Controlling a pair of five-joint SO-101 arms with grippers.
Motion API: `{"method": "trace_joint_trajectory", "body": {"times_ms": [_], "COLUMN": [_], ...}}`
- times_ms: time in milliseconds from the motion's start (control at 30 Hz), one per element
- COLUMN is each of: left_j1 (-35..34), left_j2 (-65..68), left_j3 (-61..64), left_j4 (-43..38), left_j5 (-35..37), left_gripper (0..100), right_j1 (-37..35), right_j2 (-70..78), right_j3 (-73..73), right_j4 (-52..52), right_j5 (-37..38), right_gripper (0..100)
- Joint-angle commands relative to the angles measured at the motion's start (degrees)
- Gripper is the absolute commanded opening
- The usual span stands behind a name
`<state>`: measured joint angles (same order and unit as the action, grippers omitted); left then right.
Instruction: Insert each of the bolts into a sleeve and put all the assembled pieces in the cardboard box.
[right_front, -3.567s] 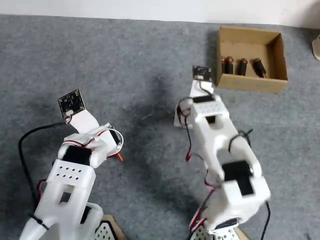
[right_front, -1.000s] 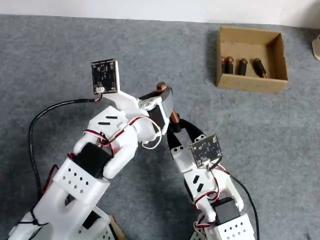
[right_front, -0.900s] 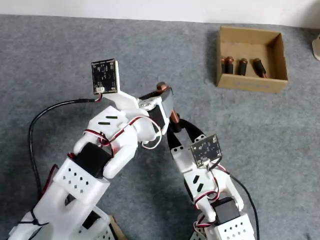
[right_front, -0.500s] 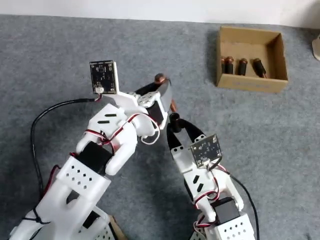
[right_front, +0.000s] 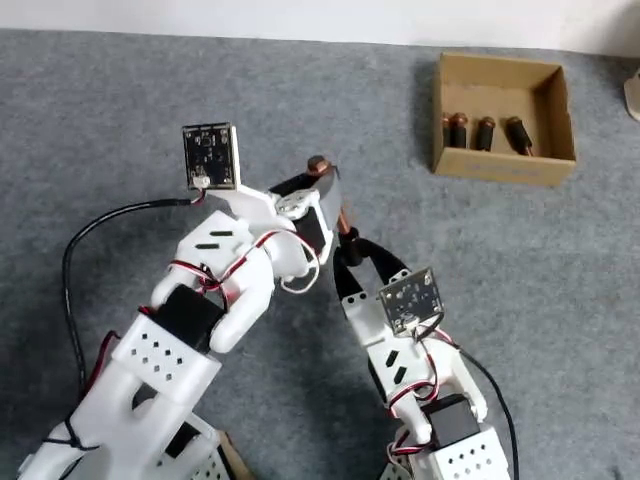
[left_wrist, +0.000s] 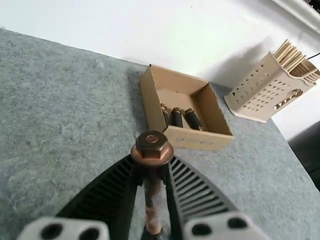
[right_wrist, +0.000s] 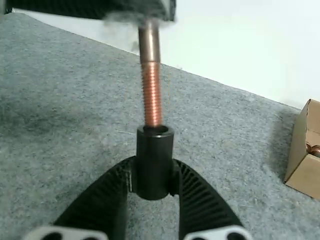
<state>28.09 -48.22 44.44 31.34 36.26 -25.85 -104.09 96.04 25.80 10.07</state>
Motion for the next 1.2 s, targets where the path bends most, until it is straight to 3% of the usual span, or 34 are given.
{"method": "trace_joint_trajectory", "body": {"times_ms": [0, 567, 733, 867, 1000, 1167], "left_j1": [2.5, 6.2, 6.5, 6.0, 6.5, 6.0], "left_j2": [-0.6, -2.5, -7.0, -10.1, -14.0, -16.4], "left_j3": [-0.8, -1.5, 2.3, 6.7, 12.4, 13.0], "left_j4": [2.1, 8.2, 7.8, 2.6, -1.4, 1.1], "left_j5": [-0.3, -0.2, -0.5, -3.0, -10.0, -8.9], "left_gripper": [1, 1, 1, 2, 19, 38], "right_j1": [-0.7, -0.7, -0.7, -0.7, -0.7, -0.7], "right_j2": [-1.3, -1.3, -1.3, -1.3, -1.3, -1.3], "right_j3": [4.7, 4.8, 4.8, 4.8, 4.8, 4.8], "right_j4": [-1.5, -1.5, -1.5, -1.5, -1.5, -1.5], "right_j5": [0.4, 0.4, 0.4, 0.4, 0.4, 0.4], "right_gripper": [0.5, 0.5, 0.5, 0.5, 0.5, 0.5]}}
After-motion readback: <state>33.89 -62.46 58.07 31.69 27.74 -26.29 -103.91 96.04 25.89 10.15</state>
